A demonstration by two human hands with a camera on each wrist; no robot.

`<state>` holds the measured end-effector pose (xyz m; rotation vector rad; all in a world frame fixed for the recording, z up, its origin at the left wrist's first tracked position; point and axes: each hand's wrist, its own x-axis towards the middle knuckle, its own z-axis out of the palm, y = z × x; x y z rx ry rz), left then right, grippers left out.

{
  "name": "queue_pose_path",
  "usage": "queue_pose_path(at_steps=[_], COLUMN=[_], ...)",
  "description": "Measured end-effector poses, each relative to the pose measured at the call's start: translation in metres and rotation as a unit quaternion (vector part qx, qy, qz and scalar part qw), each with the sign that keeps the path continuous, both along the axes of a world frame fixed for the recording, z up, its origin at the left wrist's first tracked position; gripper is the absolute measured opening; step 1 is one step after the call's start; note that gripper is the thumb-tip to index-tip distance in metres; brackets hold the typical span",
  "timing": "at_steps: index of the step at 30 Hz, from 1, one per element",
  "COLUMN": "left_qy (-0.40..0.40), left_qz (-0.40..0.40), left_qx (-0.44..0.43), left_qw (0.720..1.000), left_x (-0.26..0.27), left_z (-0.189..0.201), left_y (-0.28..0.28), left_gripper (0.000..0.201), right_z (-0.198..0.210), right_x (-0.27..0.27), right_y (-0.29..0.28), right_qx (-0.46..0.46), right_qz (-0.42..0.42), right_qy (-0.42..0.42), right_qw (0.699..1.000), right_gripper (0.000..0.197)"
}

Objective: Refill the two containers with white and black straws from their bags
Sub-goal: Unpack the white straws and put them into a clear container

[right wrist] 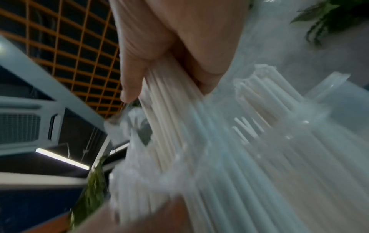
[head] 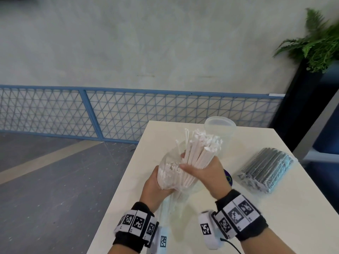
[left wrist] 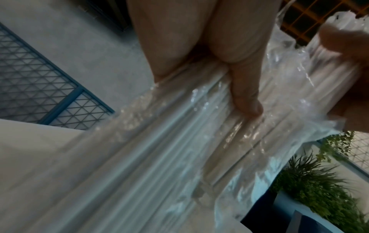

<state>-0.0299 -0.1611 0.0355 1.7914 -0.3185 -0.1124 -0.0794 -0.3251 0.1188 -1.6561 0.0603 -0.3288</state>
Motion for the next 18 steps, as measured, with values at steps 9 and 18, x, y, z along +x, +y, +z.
queue_pose_path(at_steps=[9, 18], left_qy=[0.028, 0.041], left_qz=[0.002, 0.039], left_qx=[-0.034, -0.085], left_qw=[0.999, 0.995], left_x=[-0.003, 0.0], left_z=[0.002, 0.002], left_y=[0.006, 0.02], left_gripper=[0.059, 0.062], right_z=[0.024, 0.058], right_x=[0.013, 0.026], right_y=[0.002, -0.014], right_qx=[0.139, 0.25], right_qz=[-0.105, -0.123], right_qy=[-0.057, -0.097], right_qw=[0.983, 0.956], right_gripper=[0.017, 0.013])
